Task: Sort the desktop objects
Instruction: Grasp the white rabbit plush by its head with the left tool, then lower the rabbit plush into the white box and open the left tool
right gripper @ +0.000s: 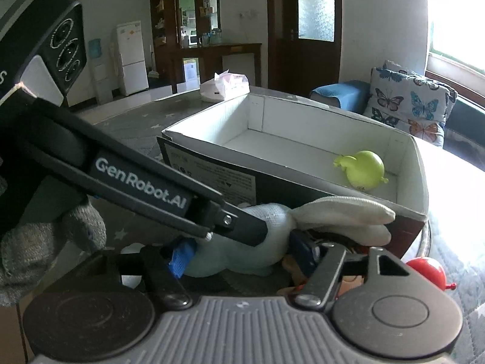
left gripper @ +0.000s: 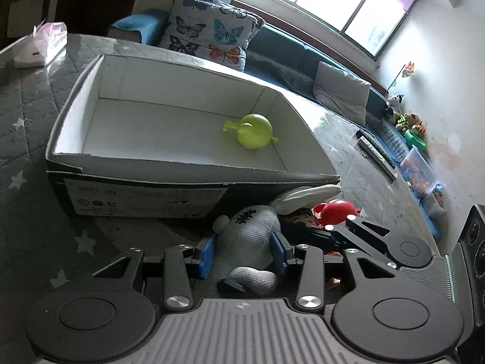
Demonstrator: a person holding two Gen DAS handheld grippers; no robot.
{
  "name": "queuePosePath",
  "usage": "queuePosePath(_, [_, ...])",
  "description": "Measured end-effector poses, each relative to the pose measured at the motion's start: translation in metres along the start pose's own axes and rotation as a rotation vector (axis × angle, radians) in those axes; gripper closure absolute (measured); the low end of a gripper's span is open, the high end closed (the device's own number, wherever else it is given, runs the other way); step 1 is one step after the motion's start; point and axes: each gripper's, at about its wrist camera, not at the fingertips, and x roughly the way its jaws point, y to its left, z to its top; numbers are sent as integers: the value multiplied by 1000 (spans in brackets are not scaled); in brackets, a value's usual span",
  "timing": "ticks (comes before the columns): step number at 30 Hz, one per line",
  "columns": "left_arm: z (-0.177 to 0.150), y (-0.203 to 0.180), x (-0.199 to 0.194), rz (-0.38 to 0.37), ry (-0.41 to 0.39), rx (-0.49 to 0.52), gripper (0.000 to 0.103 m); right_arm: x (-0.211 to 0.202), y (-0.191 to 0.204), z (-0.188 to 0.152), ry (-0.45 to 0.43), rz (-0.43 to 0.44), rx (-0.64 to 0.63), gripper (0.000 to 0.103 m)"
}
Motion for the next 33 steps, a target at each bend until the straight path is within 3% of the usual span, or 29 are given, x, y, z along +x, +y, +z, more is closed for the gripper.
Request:
queuePosePath(10, [-3, -1, -6, -12, 0, -27, 66, -5, 2, -1, -15, 0, 4, 38])
queuePosePath(18, [4, -19, -40, -7, -75, 6, 67, -33, 10, 13, -98, 0, -47, 38])
queuePosePath(24, [32, -34, -60, -8, -165, 41, 67, -49, 4, 43, -188, -20, -86, 38])
queuePosePath(33, [90, -44, -53, 4, -257, 89, 67, -38, -25, 94, -281, -56, -126, 38])
